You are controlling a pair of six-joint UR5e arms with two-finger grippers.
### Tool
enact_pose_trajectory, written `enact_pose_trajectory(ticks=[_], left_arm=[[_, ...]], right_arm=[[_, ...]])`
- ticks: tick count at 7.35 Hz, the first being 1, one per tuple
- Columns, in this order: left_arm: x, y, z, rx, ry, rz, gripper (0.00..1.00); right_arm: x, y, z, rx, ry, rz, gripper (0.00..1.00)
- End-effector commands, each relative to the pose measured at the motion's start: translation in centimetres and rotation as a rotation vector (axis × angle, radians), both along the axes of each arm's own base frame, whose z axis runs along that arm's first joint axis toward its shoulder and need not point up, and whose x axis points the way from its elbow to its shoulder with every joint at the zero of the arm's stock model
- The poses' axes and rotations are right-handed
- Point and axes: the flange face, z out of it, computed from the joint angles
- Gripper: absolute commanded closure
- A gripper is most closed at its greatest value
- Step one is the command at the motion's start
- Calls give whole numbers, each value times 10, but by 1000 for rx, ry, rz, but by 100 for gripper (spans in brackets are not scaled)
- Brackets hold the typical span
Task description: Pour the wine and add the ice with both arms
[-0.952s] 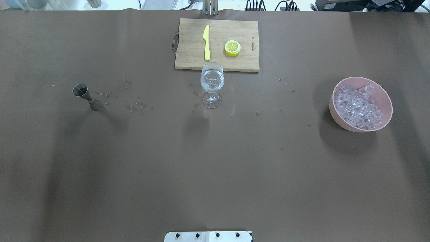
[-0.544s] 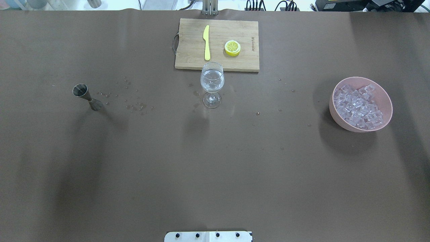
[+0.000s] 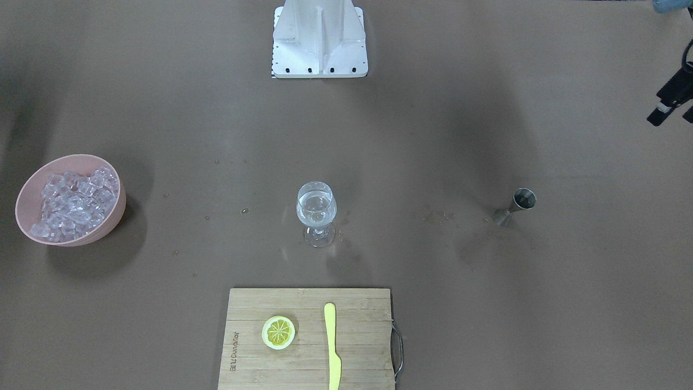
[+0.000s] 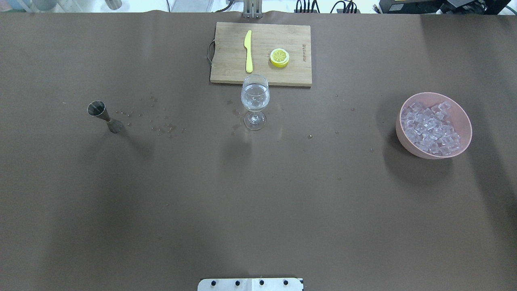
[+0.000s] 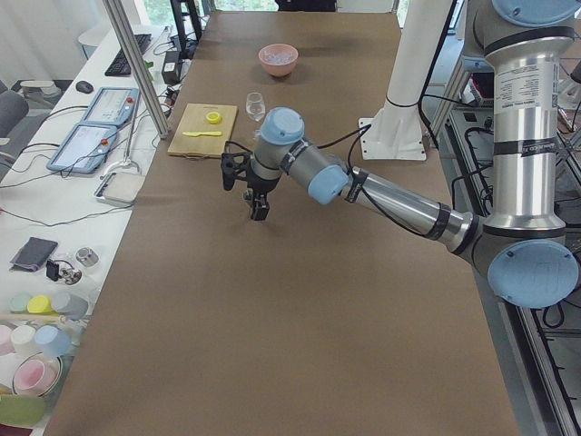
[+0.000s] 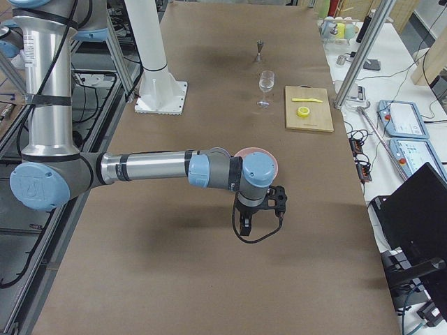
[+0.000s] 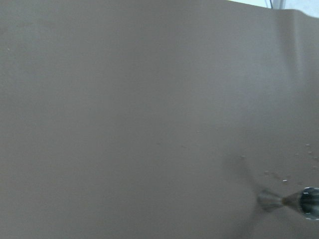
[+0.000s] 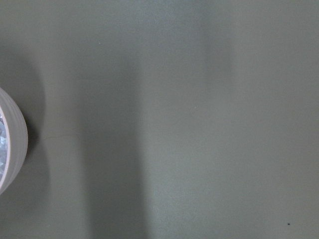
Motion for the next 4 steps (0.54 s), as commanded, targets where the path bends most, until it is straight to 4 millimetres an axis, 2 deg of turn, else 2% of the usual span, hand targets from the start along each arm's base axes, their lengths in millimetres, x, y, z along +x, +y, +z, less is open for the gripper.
enact_pose_trajectory(ticks=[1,2,3,4], left_arm=[[115,30,-35,-58,-110,-180,2],[171,37,-51,-64,-192,-213,2],[214,42,-80,-96,-204,-249,2],[265,62,-102,-69,-250,-273,2]], right_arm=[[0,1,-1,1,-2,0,0],[0,1,-5,9,-2,0,0],[0,2,-6,10,-2,0,0],[0,2,-6,11,0,0,0]])
